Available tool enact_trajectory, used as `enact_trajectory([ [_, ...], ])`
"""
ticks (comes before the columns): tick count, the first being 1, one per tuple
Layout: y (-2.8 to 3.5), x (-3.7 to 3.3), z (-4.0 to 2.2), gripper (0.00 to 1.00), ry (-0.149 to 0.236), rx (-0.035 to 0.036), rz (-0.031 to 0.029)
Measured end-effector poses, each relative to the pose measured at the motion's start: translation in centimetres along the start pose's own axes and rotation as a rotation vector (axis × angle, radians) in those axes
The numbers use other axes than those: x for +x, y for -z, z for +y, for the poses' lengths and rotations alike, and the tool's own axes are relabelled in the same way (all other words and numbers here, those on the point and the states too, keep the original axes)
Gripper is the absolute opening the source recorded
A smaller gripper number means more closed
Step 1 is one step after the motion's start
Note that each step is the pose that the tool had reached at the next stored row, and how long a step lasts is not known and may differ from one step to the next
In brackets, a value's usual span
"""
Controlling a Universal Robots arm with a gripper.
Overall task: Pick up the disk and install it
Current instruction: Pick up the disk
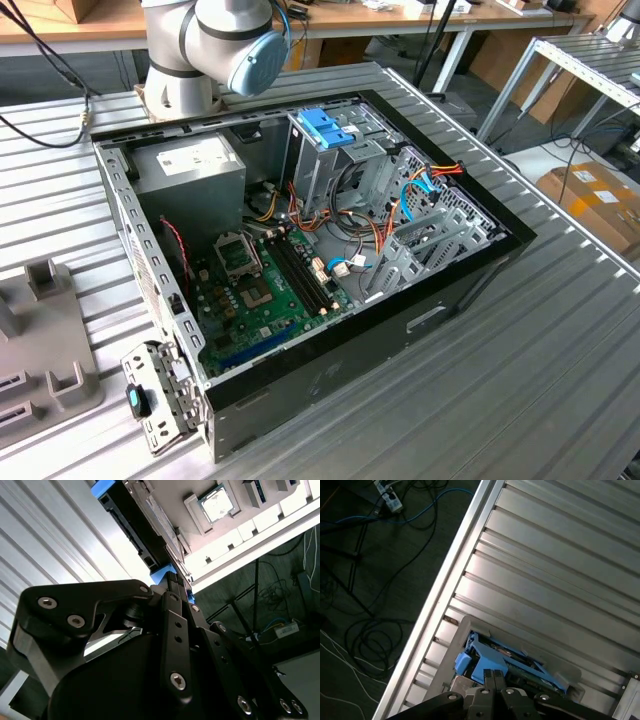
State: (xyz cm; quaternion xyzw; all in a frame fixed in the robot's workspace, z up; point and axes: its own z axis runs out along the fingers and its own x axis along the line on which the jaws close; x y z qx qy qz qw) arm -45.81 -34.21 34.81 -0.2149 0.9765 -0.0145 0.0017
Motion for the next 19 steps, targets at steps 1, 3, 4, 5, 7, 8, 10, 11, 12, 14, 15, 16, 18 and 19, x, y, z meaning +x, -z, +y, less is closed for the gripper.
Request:
enact_trajectory([
  [1, 0.0, 0.0, 0.0, 0.11, 0.003, 0.0, -0.0001],
  [3, 0.0, -0.01, 0.01, 0.11, 0.007, 0.0, -0.0003],
  [4, 0.0, -0.01, 0.02, 0.11, 0.011, 0.0, -0.0003],
  [5, -0.01, -0.01, 0.02, 0.11, 0.016, 0.0, -0.0006],
  [7, 0.0, -0.01, 0.03, 0.11, 0.025, 0.0001, -0.0008],
  [8, 0.0, -0.02, 0.04, 0.11, 0.032, 0.0001, -0.001],
  [10, 0.0, -0.02, 0.04, 0.11, 0.046, 0.0002, -0.0014],
  [11, 0.0, -0.02, 0.05, 0.11, 0.055, 0.0002, -0.0016],
  [12, 0.0, -0.03, 0.06, 0.11, 0.064, 0.0003, -0.0018],
  [14, -0.01, -0.03, 0.08, 0.11, 0.096, 0.0007, -0.0026],
  [15, -0.01, -0.04, 0.08, 0.11, 0.112, 0.001, -0.003],
  [16, -0.01, -0.04, 0.08, 0.11, 0.129, 0.0013, -0.0033],
  [18, -0.02, -0.04, 0.08, 0.11, 0.148, 0.0019, -0.0037],
  [19, -0.01, -0.04, 0.08, 0.11, 0.161, 0.0023, -0.0037],
])
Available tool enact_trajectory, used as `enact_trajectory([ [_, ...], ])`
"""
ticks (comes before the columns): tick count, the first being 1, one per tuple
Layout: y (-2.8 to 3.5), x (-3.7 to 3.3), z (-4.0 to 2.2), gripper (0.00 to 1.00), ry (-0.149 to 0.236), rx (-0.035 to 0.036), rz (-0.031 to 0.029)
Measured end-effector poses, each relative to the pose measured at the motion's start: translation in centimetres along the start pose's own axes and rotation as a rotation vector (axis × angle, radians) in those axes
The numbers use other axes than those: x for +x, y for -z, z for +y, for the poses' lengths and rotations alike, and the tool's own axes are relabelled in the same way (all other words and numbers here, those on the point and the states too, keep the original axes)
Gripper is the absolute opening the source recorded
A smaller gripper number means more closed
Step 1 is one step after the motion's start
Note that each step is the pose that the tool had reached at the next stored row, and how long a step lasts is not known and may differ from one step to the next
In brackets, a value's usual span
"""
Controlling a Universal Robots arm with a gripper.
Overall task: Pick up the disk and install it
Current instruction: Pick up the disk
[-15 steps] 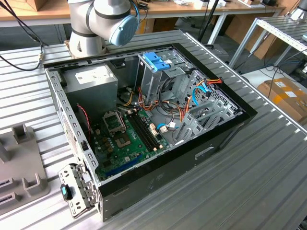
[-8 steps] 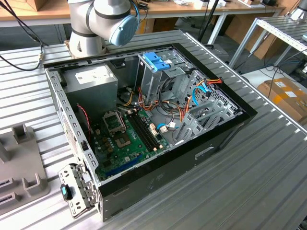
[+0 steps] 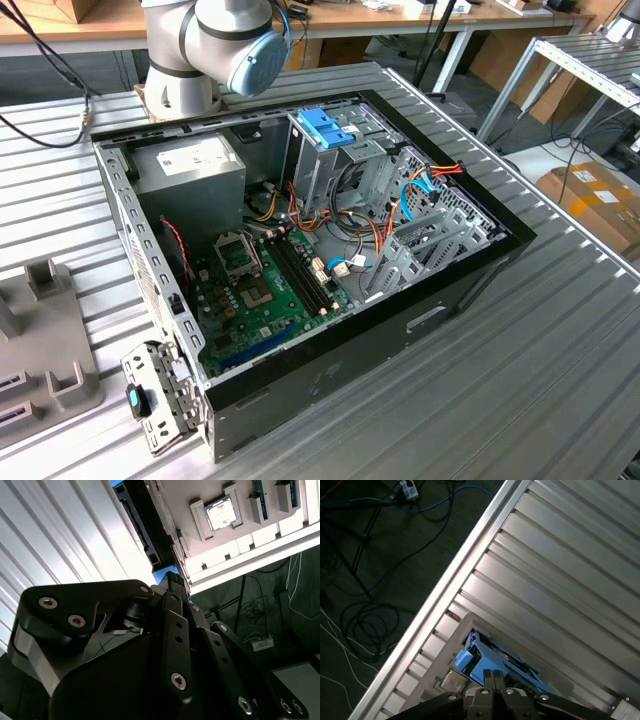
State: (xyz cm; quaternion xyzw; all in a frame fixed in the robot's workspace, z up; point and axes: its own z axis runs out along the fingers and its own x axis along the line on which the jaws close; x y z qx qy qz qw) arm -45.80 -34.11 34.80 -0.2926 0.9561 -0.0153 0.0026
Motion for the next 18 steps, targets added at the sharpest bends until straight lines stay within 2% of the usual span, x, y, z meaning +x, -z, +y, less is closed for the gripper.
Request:
enact_trajectory([
  [9, -0.01, 0.0, 0.01, 0.11, 0.075, 0.0017, -0.0015],
  [18, -0.01, 0.0, 0.0, 0.11, 0.076, 0.0017, -0.0015],
])
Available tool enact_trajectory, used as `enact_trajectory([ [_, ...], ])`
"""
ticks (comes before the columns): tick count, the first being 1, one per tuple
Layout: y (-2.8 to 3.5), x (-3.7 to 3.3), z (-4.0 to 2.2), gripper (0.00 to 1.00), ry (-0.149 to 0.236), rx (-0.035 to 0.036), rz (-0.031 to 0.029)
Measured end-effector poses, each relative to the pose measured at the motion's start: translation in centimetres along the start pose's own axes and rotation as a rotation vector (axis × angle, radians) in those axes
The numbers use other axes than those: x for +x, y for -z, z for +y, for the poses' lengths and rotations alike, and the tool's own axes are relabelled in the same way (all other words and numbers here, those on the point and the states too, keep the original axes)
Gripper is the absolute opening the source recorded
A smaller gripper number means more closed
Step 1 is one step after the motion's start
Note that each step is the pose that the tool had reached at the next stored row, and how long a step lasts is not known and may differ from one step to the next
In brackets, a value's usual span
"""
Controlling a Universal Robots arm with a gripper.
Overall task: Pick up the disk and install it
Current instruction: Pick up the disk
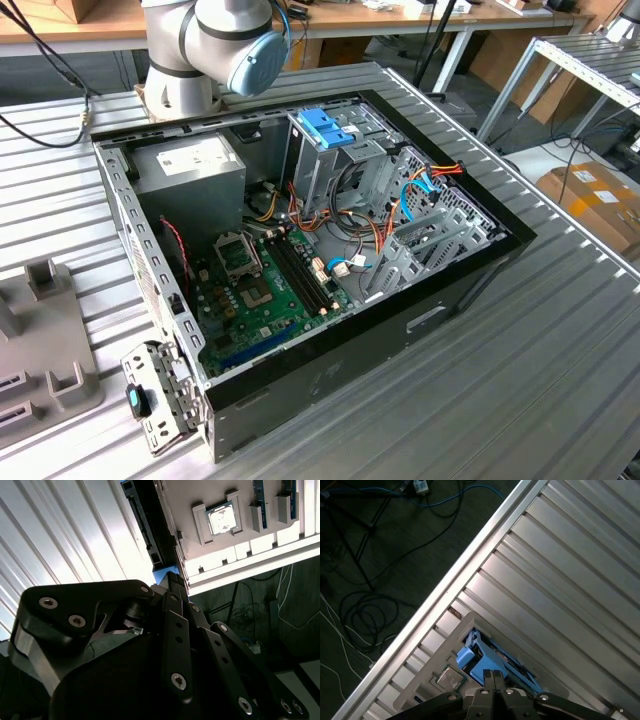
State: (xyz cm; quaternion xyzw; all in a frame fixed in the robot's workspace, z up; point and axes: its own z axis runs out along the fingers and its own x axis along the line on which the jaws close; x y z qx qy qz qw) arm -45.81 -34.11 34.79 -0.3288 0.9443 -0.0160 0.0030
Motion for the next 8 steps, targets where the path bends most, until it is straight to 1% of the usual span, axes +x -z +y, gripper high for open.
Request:
enact_trajectory([
  [8, 0.0, 0.0, 0.0, 0.11, 0.024, 0.0001, -0.0007],
])
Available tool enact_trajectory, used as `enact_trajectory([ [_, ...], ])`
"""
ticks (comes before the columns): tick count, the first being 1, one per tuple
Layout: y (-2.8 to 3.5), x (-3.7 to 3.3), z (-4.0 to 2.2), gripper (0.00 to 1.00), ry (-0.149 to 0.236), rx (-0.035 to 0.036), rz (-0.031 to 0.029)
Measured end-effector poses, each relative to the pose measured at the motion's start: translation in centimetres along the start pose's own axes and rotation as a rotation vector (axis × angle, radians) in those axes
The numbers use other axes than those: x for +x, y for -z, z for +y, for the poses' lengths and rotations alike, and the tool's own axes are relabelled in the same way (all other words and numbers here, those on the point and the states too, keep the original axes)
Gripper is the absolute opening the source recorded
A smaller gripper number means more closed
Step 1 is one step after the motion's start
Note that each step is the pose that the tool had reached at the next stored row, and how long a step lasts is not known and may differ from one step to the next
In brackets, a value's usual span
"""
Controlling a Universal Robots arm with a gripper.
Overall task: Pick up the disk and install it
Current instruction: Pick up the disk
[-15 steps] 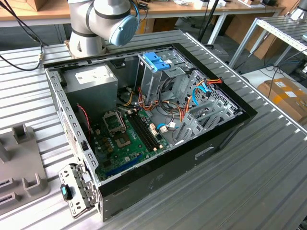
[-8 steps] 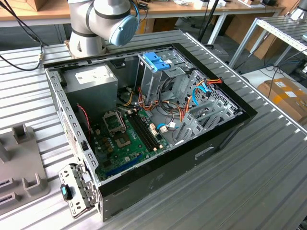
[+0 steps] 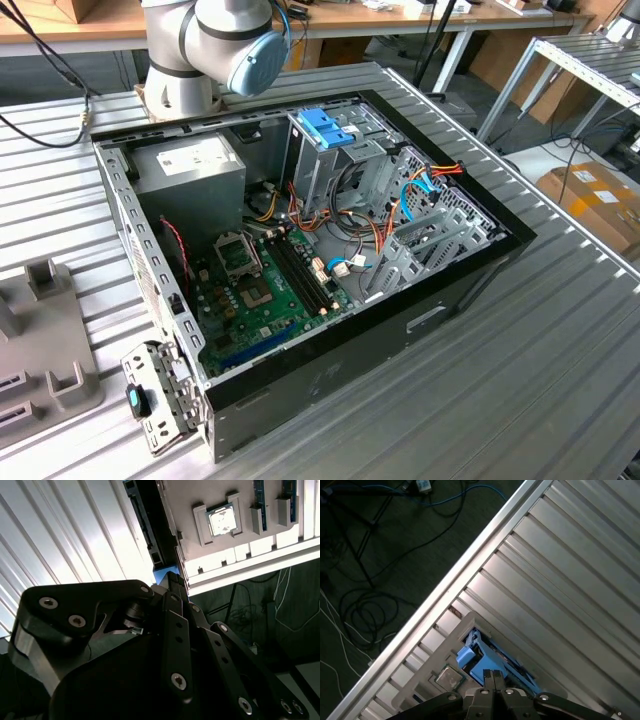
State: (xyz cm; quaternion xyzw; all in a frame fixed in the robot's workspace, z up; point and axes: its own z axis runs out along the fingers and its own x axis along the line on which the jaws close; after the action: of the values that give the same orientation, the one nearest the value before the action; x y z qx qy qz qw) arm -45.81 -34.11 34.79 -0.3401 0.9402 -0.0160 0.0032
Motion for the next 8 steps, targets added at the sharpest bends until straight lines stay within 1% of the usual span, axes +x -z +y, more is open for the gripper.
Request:
enact_trajectory([
  [8, 0.0, 0.0, 0.0, 0.11, 0.021, 0.0001, -0.0007],
])
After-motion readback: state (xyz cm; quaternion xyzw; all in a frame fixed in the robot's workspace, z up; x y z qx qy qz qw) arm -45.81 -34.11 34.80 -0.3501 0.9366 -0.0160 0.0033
